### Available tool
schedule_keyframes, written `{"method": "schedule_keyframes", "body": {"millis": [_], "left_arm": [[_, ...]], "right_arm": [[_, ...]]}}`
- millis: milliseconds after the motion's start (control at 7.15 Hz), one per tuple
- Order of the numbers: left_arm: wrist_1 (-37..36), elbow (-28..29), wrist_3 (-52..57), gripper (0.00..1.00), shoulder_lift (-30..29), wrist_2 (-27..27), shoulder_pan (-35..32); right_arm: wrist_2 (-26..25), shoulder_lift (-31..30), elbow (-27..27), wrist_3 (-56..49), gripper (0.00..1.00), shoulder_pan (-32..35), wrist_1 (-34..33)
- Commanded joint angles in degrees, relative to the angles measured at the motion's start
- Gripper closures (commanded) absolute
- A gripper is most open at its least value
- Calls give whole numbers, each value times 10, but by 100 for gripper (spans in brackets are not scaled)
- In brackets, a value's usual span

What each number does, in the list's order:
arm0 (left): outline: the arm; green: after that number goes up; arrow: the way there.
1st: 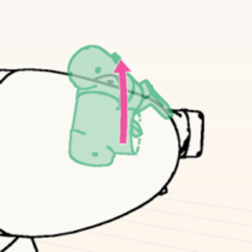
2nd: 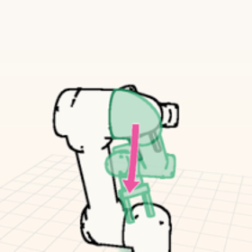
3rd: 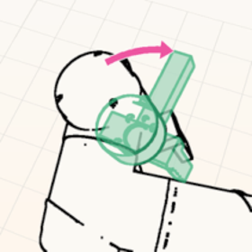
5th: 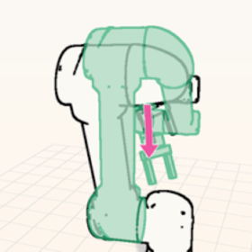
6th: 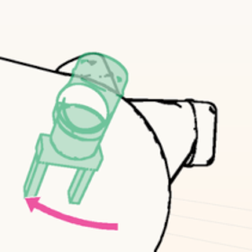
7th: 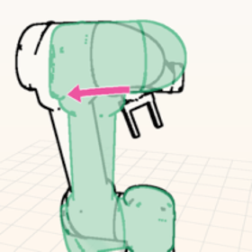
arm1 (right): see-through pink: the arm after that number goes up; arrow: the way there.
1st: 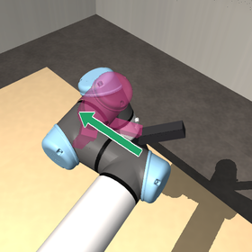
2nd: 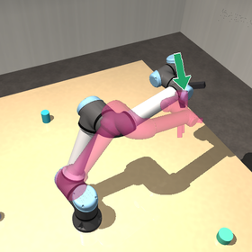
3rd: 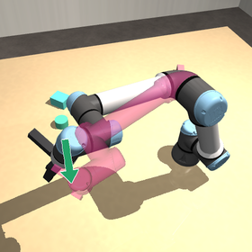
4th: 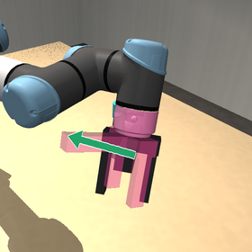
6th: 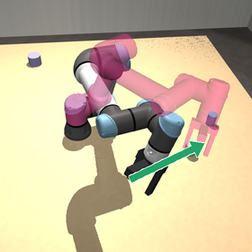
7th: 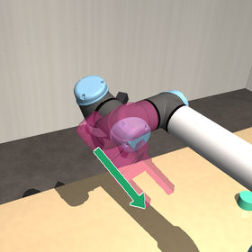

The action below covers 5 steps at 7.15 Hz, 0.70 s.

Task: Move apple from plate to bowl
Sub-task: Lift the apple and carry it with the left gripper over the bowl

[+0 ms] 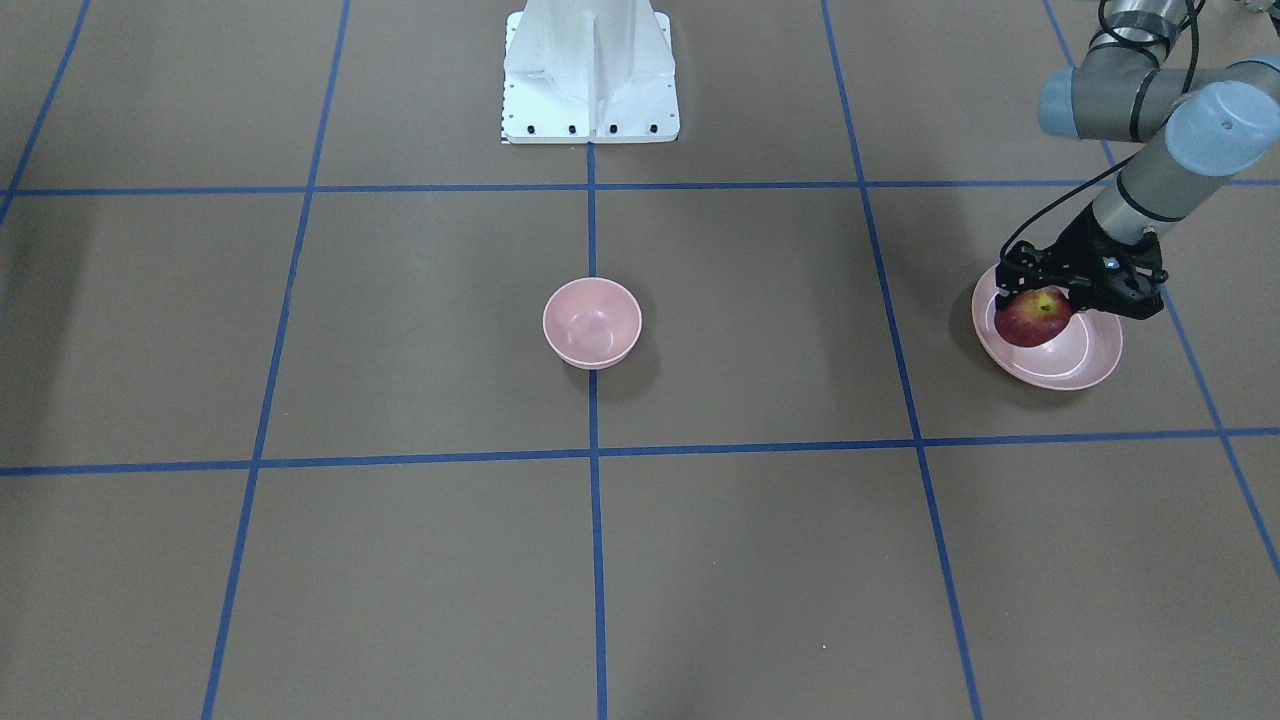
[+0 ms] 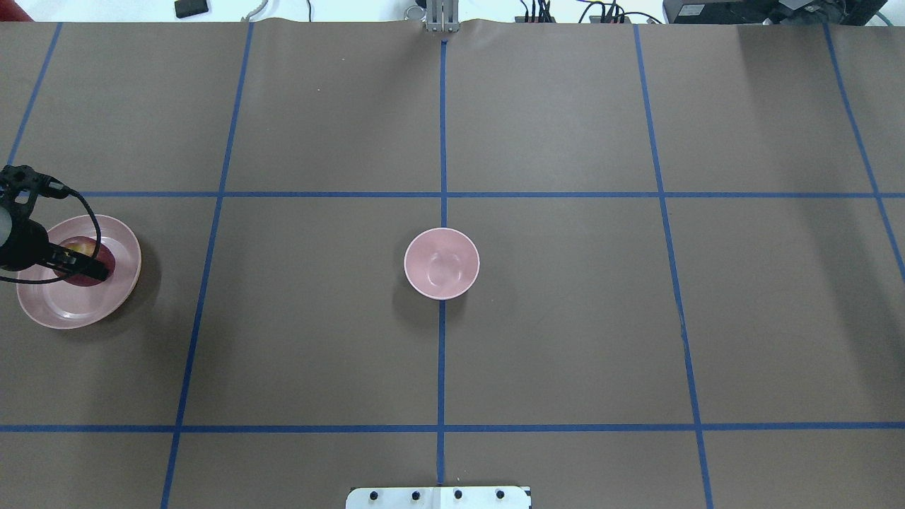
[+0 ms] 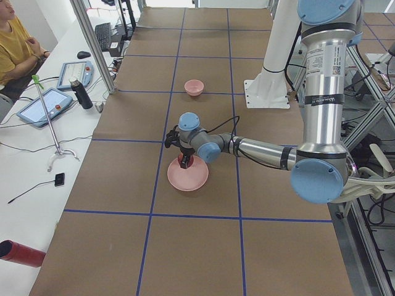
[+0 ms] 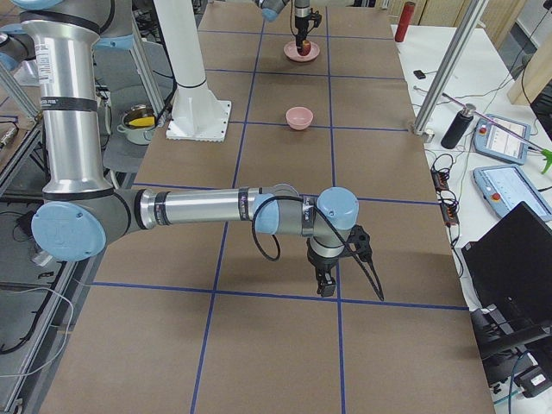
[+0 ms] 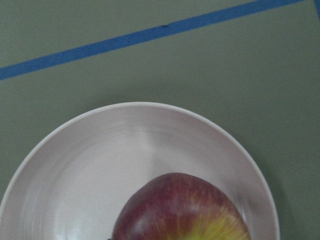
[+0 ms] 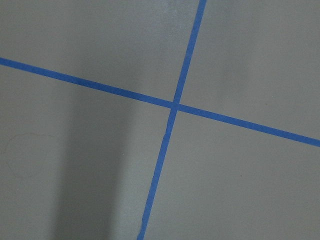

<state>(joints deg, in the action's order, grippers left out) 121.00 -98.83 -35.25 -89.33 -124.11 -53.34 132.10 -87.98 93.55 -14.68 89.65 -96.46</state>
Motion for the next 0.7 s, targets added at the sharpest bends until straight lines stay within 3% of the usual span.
{"method": "schedule_keyframes", "body": {"millis": [0,420,559], "left_arm": [[-116,-32,-30,87,-85,-1,-2],[-246,-37,-138,87,-238,4,36],[-287,-36,-190,87,-291,43,81]], "right_arm": [[0,-3,0,0,0,0,4],[0,-3,0,1,0,0,4],[0,-3,0,1,0,0,4]]}}
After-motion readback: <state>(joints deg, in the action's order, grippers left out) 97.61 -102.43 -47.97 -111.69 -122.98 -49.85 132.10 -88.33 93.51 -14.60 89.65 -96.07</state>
